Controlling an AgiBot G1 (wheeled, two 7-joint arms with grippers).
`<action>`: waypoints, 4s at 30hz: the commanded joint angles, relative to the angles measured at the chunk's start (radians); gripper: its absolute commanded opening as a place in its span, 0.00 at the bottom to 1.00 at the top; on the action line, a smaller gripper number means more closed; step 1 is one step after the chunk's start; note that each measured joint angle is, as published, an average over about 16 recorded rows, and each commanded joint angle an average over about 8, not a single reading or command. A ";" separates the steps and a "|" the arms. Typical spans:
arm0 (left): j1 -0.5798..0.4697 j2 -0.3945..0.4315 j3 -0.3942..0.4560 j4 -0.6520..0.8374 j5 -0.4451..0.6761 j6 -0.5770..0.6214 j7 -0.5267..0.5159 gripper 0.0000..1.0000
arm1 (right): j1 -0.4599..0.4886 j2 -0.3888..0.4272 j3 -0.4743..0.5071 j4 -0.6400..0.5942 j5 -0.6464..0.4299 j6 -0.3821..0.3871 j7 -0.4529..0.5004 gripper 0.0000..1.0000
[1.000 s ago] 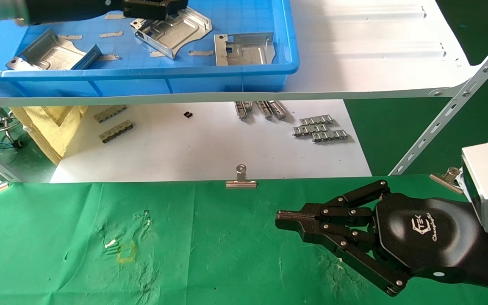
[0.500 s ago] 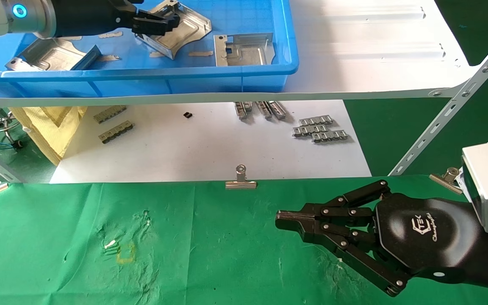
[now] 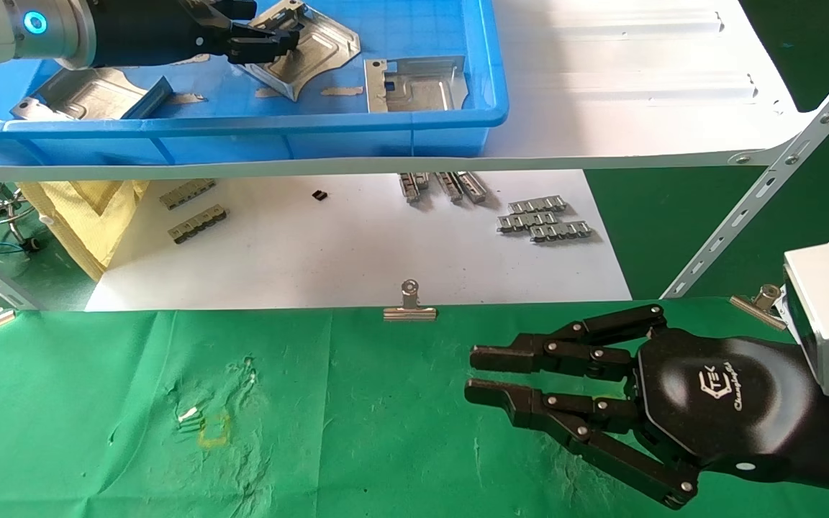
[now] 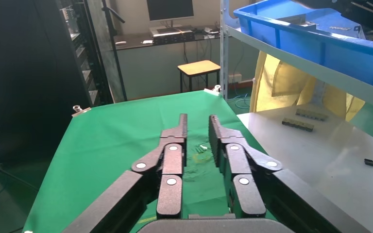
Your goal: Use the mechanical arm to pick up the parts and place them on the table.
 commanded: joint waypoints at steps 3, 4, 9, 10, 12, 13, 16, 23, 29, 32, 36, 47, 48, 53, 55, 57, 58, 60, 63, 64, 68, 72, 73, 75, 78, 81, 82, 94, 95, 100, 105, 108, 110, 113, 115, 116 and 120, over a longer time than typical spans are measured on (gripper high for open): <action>0.000 -0.001 0.000 0.003 0.000 0.000 0.001 0.00 | 0.000 0.000 0.000 0.000 0.000 0.000 0.000 1.00; 0.000 -0.001 0.000 0.003 0.000 0.001 0.001 0.00 | 0.000 0.000 0.000 0.000 0.000 0.000 0.000 1.00; 0.002 -0.001 -0.001 0.004 -0.002 0.001 0.004 0.00 | 0.000 0.000 0.000 0.000 0.000 0.000 0.000 1.00; 0.002 -0.001 -0.002 0.004 -0.003 0.000 0.004 0.00 | 0.000 0.000 0.000 0.000 0.000 0.000 0.000 1.00; 0.002 -0.002 -0.004 0.003 -0.005 -0.001 0.006 0.00 | 0.000 0.000 0.000 0.000 0.000 0.000 0.000 1.00; 0.002 -0.003 -0.005 0.002 -0.007 0.000 0.007 0.00 | 0.000 0.000 0.000 0.000 0.000 0.000 0.000 1.00; 0.000 -0.007 -0.012 -0.004 -0.017 0.005 0.013 0.00 | 0.000 0.000 0.000 0.000 0.000 0.000 0.000 1.00; -0.010 -0.049 -0.039 -0.055 -0.059 0.124 0.087 0.00 | 0.000 0.000 0.000 0.000 0.000 0.000 0.000 1.00; -0.001 -0.122 -0.073 -0.116 -0.117 0.377 0.208 0.00 | 0.000 0.000 0.000 0.000 0.000 0.000 0.000 1.00; 0.012 -0.160 -0.093 -0.137 -0.155 0.521 0.270 0.00 | 0.000 0.000 0.000 0.000 0.000 0.000 0.000 1.00; 0.039 -0.208 -0.111 -0.164 -0.200 0.651 0.346 0.00 | 0.000 0.000 0.000 0.000 0.000 0.000 0.000 1.00; 0.216 -0.378 -0.064 -0.479 -0.402 0.696 0.422 0.00 | 0.000 0.000 0.000 0.000 0.000 0.000 0.000 1.00; 0.242 -0.402 -0.053 -0.525 -0.435 0.696 0.421 0.00 | 0.000 0.000 0.000 0.000 0.000 0.000 0.000 1.00; 0.361 -0.521 0.011 -0.714 -0.569 0.689 0.438 0.00 | 0.000 0.000 0.000 0.000 0.000 0.000 0.000 1.00; 0.395 -0.555 0.042 -0.749 -0.587 0.683 0.464 0.00 | 0.000 0.000 0.000 0.000 0.000 0.000 0.000 1.00; 0.418 -0.575 0.072 -0.754 -0.581 0.678 0.500 0.00 | 0.000 0.000 0.000 0.000 0.000 0.000 0.000 1.00; 0.427 -0.581 0.087 -0.748 -0.573 0.675 0.520 0.00 | 0.000 0.000 0.000 0.000 0.000 0.000 0.000 1.00; 0.439 -0.586 0.115 -0.720 -0.548 0.669 0.561 0.00 | 0.000 0.000 0.000 0.000 0.000 0.000 0.000 1.00; 0.453 -0.580 0.151 -0.655 -0.508 0.663 0.618 0.00 | 0.000 0.000 0.000 0.000 0.000 0.000 0.000 1.00; 0.457 -0.576 0.161 -0.630 -0.496 0.662 0.636 0.00 | 0.000 0.000 0.000 0.000 0.000 0.000 0.000 1.00; 0.471 -0.555 0.201 -0.524 -0.451 0.659 0.697 0.00 | 0.000 0.000 0.000 0.000 0.000 0.000 0.000 1.00; 0.477 -0.524 0.239 -0.422 -0.405 0.655 0.749 0.00 | 0.000 0.000 0.000 0.000 0.000 0.000 0.000 1.00; 0.476 -0.515 0.248 -0.399 -0.393 0.654 0.762 0.00 | 0.000 0.000 0.000 0.000 0.000 0.000 0.000 1.00; 0.475 -0.495 0.265 -0.358 -0.369 0.649 0.791 0.00 | 0.000 0.000 0.000 0.000 0.000 0.000 0.000 1.00; 0.471 -0.466 0.287 -0.306 -0.336 0.637 0.838 0.00 | 0.000 0.000 0.000 0.000 0.000 0.000 0.000 1.00; 0.466 -0.440 0.304 -0.263 -0.307 0.620 0.886 0.24 | 0.000 0.000 0.000 0.000 0.000 0.000 0.000 1.00; 0.463 -0.432 0.307 -0.250 -0.300 0.613 0.901 0.37 | 0.000 0.000 0.000 0.000 0.000 0.000 0.000 1.00; 0.431 -0.374 0.315 -0.114 -0.283 0.597 0.957 1.00 | 0.000 0.000 -0.001 0.000 0.000 0.000 0.000 1.00; 0.426 -0.372 0.312 -0.102 -0.288 0.608 0.944 1.00 | 0.000 0.000 -0.001 0.000 0.000 0.000 0.000 1.00; 0.410 -0.372 0.279 -0.053 -0.343 0.665 0.842 1.00 | 0.000 0.000 -0.001 0.000 0.000 0.000 0.000 1.00; 0.437 -0.388 0.229 -0.058 -0.432 0.686 0.722 1.00 | 0.000 0.000 -0.001 0.000 0.000 0.000 0.000 1.00; 0.476 -0.402 0.199 -0.080 -0.493 0.687 0.646 1.00 | 0.000 0.000 -0.001 0.000 0.000 0.000 0.000 1.00; 0.504 -0.409 0.183 -0.094 -0.528 0.686 0.601 1.00 | 0.000 0.000 -0.001 0.000 0.000 0.000 0.000 1.00; 0.545 -0.413 0.168 -0.106 -0.567 0.685 0.547 1.00 | 0.000 0.000 -0.001 0.000 0.001 0.000 0.000 1.00; 0.564 -0.413 0.164 -0.110 -0.580 0.683 0.529 1.00 | 0.000 0.000 -0.001 0.000 0.001 0.000 0.000 1.00; 0.569 -0.413 0.164 -0.111 -0.583 0.683 0.525 1.00 | 0.000 0.000 -0.001 0.000 0.001 0.000 0.000 1.00; 0.576 -0.412 0.163 -0.114 -0.586 0.682 0.524 1.00 | 0.000 0.000 -0.001 0.000 0.001 0.000 0.000 1.00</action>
